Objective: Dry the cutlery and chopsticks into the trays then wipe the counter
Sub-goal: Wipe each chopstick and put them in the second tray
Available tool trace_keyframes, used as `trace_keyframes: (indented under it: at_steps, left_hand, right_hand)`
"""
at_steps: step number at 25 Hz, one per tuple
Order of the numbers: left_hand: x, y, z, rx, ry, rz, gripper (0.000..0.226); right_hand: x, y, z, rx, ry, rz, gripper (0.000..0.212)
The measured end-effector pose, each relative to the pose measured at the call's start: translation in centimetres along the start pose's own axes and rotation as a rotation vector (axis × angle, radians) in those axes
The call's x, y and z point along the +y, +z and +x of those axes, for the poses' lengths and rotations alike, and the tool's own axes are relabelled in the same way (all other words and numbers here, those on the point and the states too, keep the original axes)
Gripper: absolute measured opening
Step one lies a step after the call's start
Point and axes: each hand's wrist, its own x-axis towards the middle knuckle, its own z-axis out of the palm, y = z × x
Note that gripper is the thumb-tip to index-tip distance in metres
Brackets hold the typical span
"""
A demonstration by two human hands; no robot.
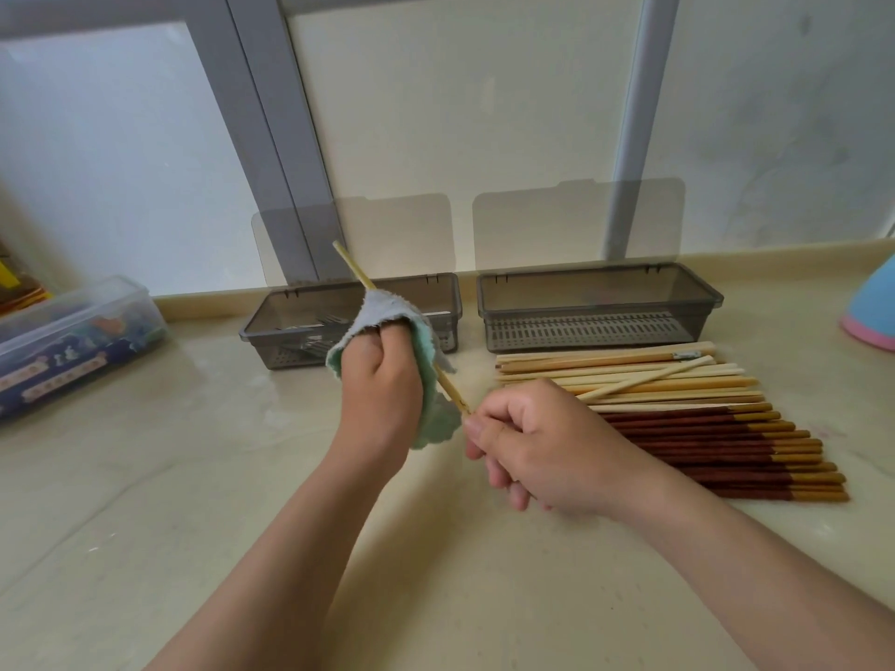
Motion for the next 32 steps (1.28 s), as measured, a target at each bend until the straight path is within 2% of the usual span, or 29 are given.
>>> trace_keyframes:
  at_steps: [5,7,9,12,14,17,19,23,24,27,28,29,32]
  left_hand:
    - [-0.2,0.1,-1.2,-0.359,0.087,0.146,0.046]
    - [-0.2,-0.7,-0.7,-0.514,0.068,0.167,0.043]
    - [0.1,-1.1,-0.8,-0.738,0.081,0.23,0.037]
    - [0.4,-0.9,-1.4,-0.925,0.092,0.312,0.029]
    - [0.4,-0.7,-1.4,-0.952,0.072,0.294,0.028]
    - [0.4,-0.8,-1.2,-1.014,0.042,0.304,0.038]
    - [0.3,-0.7,-1.2,-1.016,0.051,0.31,0.039]
    - [0.1,-0.6,-1.2,-0.926,0.034,0.307,0.032]
    - [0.0,-0.7,-1.2,-0.928,0.019,0.323,0.034]
    - [-0.2,-1.3,-1.3,-0.978,0.002,0.363,0.039]
    - [-0.1,-1.4,-1.3,-0.958,-0.01,0.356,0.039]
    - [0.1,-1.4,-1.3,-0.905,-0.027,0.332,0.04]
    - [0.3,-1.1,-1.1,-0.693,-0.1,0.213,0.047]
  right_hand:
    - [-0.1,-0.3,0.5,0.068,-0.008,0.208,0.03]
    - [0.5,-2.4,0.9,0.177,-0.001,0.305,0.026]
    - [1.2,-4.2,1.0,0.293,-0.003,0.426,0.026]
    - [1.8,-4.2,1.2,0.258,-0.008,0.484,0.019]
    - [1.9,-4.5,1.2,0.306,-0.007,0.558,0.014]
    - [2.0,-6.4,1.4,0.498,-0.001,0.727,0.015]
    - [2.0,-6.6,1.4,0.55,0.022,0.793,0.015]
    - [1.1,-4.0,1.2,0.347,0.082,0.665,0.009]
    - [1.1,-4.1,1.4,0.388,0.093,0.654,0.01]
    - [1.2,-7.9,2.7,0.701,0.076,0.749,0.012]
    - [1.2,-9.5,3.3,0.778,0.046,0.709,0.011]
    - [1.3,-11.0,4.1,0.824,0.012,0.571,0.011]
    - [1.7,-13.5,7.1,0.842,-0.112,-0.051,0.02]
